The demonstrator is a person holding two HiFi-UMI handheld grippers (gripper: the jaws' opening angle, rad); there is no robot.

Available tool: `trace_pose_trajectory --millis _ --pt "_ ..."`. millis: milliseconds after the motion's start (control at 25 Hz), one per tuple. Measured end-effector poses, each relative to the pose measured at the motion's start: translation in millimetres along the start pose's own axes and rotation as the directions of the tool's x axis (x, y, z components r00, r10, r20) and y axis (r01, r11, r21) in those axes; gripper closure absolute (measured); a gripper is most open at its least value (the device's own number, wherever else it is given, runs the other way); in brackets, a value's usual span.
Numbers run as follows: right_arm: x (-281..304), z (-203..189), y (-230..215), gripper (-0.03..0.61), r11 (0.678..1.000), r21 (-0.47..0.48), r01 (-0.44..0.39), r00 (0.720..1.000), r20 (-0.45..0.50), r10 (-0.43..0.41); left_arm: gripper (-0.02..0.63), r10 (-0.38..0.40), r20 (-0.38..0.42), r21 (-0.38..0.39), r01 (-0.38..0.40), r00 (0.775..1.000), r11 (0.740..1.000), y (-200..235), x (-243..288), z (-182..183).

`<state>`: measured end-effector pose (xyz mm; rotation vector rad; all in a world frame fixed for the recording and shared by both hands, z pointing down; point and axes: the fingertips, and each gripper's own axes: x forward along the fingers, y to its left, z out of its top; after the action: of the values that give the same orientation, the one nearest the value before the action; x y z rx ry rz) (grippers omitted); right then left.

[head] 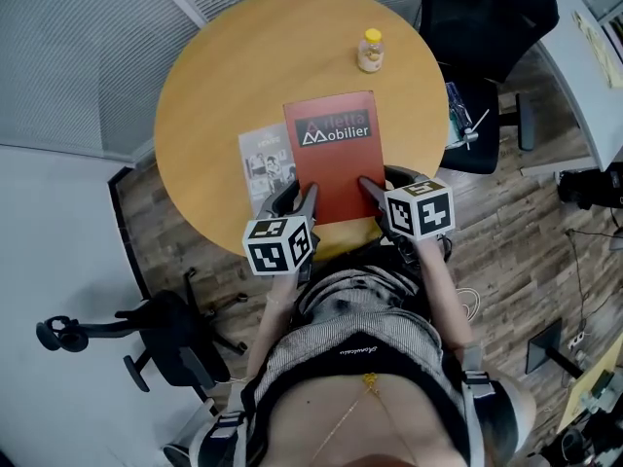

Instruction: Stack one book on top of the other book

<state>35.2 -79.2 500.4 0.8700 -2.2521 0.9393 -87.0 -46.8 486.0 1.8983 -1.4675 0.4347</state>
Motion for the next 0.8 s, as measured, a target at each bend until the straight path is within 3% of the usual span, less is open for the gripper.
trace_pose_trajectory --millis 800 --pt "70 19 103 0.371 1.0 -0.011 0.024 1.0 -0.006 -0.024 0.489 -0.036 0.005 -0.008 0.036 0.999 0.999 114 -54 7"
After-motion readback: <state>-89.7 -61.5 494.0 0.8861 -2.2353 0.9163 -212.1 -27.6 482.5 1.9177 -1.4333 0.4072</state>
